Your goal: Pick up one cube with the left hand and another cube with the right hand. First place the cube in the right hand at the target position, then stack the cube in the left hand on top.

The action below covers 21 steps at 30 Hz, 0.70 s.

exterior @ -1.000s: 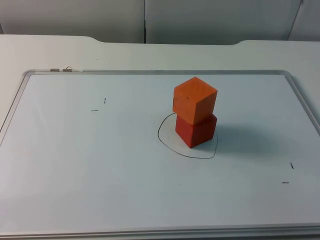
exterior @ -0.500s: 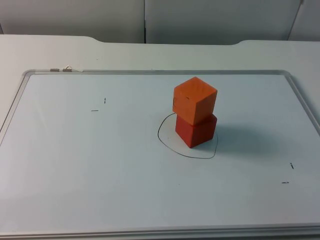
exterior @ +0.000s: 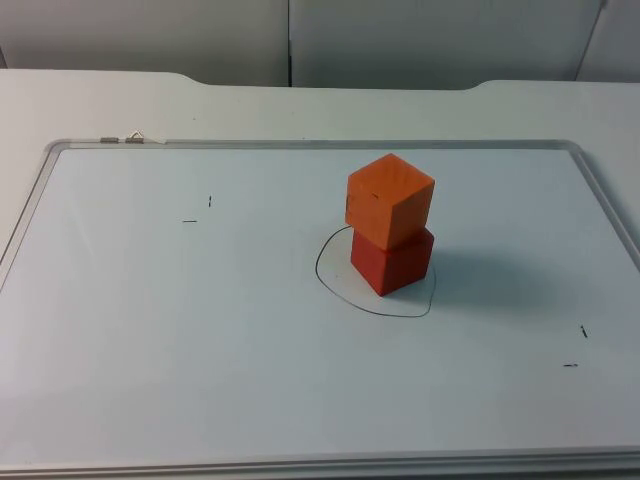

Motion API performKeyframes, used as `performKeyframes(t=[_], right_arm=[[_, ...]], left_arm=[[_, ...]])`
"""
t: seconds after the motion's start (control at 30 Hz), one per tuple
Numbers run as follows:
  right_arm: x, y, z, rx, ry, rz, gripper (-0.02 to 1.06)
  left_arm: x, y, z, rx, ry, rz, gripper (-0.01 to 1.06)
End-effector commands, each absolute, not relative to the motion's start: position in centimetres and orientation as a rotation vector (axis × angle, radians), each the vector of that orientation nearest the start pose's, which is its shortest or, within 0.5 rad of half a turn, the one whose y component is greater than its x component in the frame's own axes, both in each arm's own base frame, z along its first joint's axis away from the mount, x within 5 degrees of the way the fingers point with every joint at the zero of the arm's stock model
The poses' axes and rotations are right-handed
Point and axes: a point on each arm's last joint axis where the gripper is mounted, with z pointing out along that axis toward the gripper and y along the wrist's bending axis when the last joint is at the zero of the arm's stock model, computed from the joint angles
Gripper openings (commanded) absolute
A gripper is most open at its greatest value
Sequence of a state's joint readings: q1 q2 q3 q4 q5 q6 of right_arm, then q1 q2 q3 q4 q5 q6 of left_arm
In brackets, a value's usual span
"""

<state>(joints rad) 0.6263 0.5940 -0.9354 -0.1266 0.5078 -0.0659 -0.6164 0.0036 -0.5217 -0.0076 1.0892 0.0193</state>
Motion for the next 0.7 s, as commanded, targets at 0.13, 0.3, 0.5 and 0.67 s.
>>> performKeyframes(t=[0.13,0.3,0.5,0.67], right_arm=[[8.23,5.24,42.94,-0.609,1.536,0.282,1.05],[8.23,5.24,42.94,-0.609,1.536,0.282,1.05],[8.23,5.23,42.87,-0.611,1.544,0.28,1.05],[8.23,5.23,42.85,-0.612,1.546,0.28,1.05]], left_arm=[[-0.7,0.25,27.97,0.584,1.982,-0.354,1.05],[-0.73,0.11,27.97,0.395,2.018,-0.24,1.05],[-0.73,-0.06,27.97,0.153,2.043,-0.092,1.05],[-0.73,-0.12,27.97,0.074,2.047,-0.044,1.05]])
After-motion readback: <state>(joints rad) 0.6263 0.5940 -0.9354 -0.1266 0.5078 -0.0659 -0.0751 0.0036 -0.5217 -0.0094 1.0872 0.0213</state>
